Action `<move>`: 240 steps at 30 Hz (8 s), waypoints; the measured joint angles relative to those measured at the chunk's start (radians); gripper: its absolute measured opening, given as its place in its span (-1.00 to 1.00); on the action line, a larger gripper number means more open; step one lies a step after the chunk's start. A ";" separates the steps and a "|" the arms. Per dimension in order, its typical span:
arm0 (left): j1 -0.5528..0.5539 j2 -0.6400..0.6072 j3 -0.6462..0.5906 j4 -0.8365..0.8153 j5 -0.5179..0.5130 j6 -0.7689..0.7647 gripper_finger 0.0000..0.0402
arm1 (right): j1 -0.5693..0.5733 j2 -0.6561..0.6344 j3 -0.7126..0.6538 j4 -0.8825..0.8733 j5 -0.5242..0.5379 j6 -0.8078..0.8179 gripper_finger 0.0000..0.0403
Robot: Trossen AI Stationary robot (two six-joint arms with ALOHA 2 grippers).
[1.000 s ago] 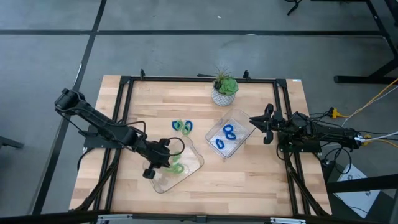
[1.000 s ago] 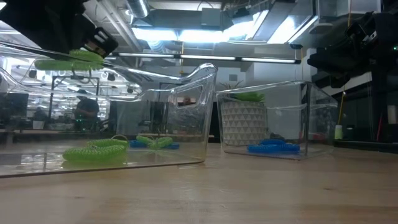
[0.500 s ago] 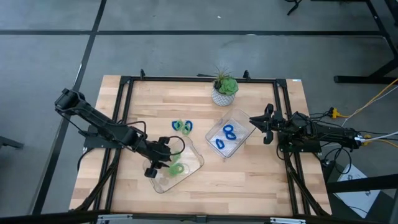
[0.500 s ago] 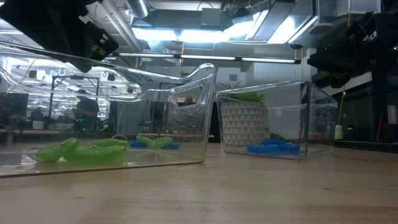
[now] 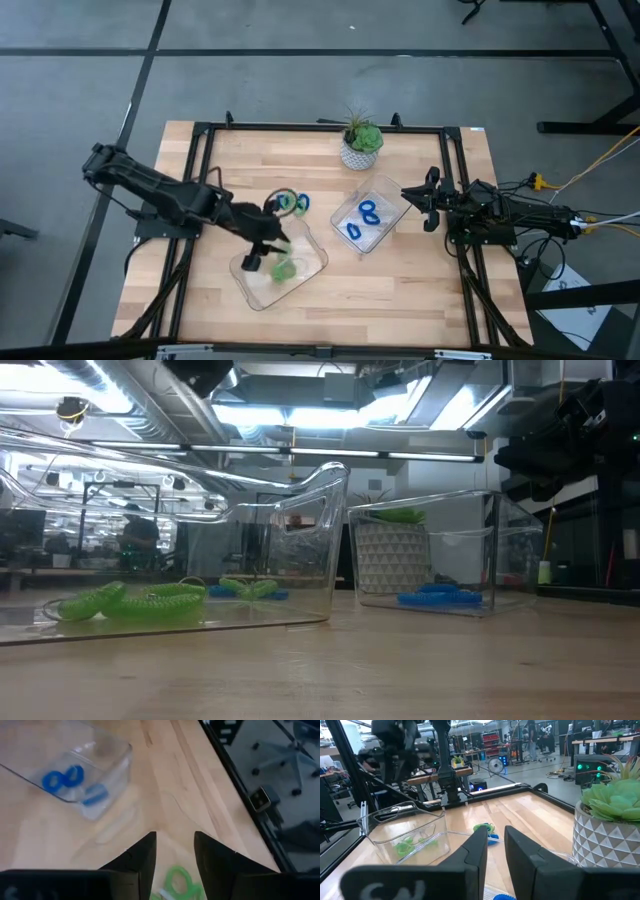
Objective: Sort spring keychains
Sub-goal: Put the green spring keychain into the bottom transparent bin
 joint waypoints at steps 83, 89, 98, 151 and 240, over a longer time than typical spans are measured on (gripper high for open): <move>0.545 0.476 0.030 -0.201 -0.050 -0.412 -0.38 | 0.000 0.000 0.000 0.000 0.000 0.000 -0.67; 0.546 0.476 0.030 -0.187 -0.050 -0.411 -0.38 | 0.000 0.000 0.000 0.000 0.000 0.000 -0.67; 0.558 0.511 0.030 -0.175 0.000 -0.385 -0.38 | 0.000 0.000 0.000 0.000 0.000 0.000 -0.67; 0.557 0.400 0.029 -0.197 -0.045 -0.292 -0.89 | 0.000 0.000 0.000 0.000 0.000 0.000 -0.67; 0.208 -0.012 0.031 0.049 0.762 -0.162 -0.89 | 0.000 0.000 0.000 0.000 0.000 0.000 -0.67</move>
